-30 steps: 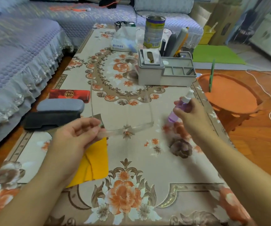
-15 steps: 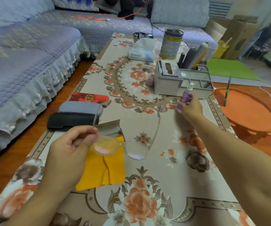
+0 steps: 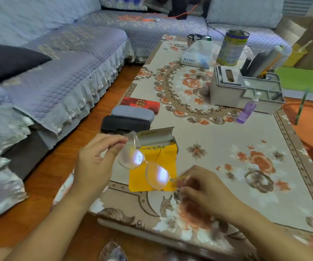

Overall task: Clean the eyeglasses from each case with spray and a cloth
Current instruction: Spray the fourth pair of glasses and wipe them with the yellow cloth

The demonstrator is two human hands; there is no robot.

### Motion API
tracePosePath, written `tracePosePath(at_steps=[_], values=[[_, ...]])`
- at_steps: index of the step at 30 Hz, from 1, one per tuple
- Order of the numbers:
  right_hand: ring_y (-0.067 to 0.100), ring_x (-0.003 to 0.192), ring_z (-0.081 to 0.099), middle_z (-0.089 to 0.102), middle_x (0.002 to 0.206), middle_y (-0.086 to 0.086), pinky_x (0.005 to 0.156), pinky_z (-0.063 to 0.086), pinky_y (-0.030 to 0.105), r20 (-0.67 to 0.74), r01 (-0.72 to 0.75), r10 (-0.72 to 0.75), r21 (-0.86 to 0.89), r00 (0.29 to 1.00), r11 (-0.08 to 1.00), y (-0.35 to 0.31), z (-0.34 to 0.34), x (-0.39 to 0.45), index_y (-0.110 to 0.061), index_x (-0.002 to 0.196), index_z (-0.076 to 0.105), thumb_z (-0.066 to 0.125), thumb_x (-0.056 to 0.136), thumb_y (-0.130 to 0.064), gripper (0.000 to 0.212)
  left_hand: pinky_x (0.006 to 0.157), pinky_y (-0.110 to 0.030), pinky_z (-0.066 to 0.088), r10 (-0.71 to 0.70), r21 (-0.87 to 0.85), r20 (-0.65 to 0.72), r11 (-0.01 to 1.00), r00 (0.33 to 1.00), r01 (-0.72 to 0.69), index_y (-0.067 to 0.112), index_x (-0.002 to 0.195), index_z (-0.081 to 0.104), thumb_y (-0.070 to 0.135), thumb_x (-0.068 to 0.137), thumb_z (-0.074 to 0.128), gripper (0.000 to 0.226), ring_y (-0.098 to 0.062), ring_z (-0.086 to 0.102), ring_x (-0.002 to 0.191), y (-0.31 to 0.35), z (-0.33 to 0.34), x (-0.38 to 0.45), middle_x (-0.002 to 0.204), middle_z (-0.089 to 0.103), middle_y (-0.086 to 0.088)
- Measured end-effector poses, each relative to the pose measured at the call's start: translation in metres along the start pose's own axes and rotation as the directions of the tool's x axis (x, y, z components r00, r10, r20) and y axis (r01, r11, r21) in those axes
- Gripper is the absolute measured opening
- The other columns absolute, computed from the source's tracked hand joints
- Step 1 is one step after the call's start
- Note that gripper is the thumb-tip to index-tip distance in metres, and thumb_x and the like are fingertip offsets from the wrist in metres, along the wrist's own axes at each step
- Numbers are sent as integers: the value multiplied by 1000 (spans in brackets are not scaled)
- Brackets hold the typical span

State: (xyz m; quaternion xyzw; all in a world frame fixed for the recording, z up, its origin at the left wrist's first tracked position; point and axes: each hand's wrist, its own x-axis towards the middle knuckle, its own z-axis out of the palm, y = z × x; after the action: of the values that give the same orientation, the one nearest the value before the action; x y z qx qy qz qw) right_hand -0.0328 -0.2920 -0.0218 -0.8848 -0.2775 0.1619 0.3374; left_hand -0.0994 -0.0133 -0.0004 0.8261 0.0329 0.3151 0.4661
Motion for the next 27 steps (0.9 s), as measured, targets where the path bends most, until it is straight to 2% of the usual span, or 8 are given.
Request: tracePosePath(at_steps=[3,5,8,10,14,19,23,27], values=[[6,81,58,60,90,-7,74,48,28,-47,0,-1,-26,999,1000,-12,15,20,-32,87,65,75,87,-35,10,86,-17,47,91,90,57,991,994,-96,16,104,75,12,97,65,13,-7,65,98,-10,-10,-12,102,69,10],[15,77,58,60,85,-2,69,47,35,-66,-110,109,-4,992,994,-20,23,31,-24,83,61,75,84,-47,28,86,-17,47,126,125,75,983,989,-135,19,106,73,11,96,64,16,-6,64,98,-14,-16,-18,104,67,14],[20,77,56,58,84,0,65,43,36,-38,-170,166,-266,985,949,-28,37,35,-18,88,55,67,86,-58,42,85,-19,50,90,73,56,993,994,-93,24,106,72,14,97,63,16,-10,65,98,-13,-22,-22,102,68,15],[22,76,54,55,80,-1,60,40,33,-21,-147,148,-341,989,929,-30,42,38,-18,85,55,64,90,-49,33,86,-20,51,55,15,45,998,998,-55,27,106,72,19,95,63,16,-12,66,99,-11,-24,-22,101,69,16],[11,68,58,60,69,-7,62,42,29,-78,-101,96,-61,992,993,-31,15,39,-22,68,60,69,92,-29,27,90,-32,54,34,-61,62,998,998,-30,29,106,73,27,100,62,12,-17,68,102,-6,-19,-19,103,70,17],[11,89,65,69,95,-6,79,49,29,-354,22,19,110,935,994,-50,-75,11,-22,62,63,68,89,-18,28,88,-18,49,49,-172,120,985,992,-27,34,102,72,19,95,64,18,-7,66,99,30,18,-14,99,70,12],[17,75,61,68,77,0,77,48,42,-337,31,68,281,939,959,-41,-138,-27,-12,80,69,65,95,-29,23,89,-28,54,73,-284,233,959,970,-4,35,100,74,17,94,65,21,-16,69,100,59,60,-14,98,72,11],[19,75,65,71,77,0,82,53,44,-270,-149,238,313,933,938,-4,-153,-55,-14,80,73,65,94,-33,24,87,-20,51,183,-313,294,946,938,-87,29,100,73,20,97,65,13,-13,69,100,83,92,-15,99,72,11]])
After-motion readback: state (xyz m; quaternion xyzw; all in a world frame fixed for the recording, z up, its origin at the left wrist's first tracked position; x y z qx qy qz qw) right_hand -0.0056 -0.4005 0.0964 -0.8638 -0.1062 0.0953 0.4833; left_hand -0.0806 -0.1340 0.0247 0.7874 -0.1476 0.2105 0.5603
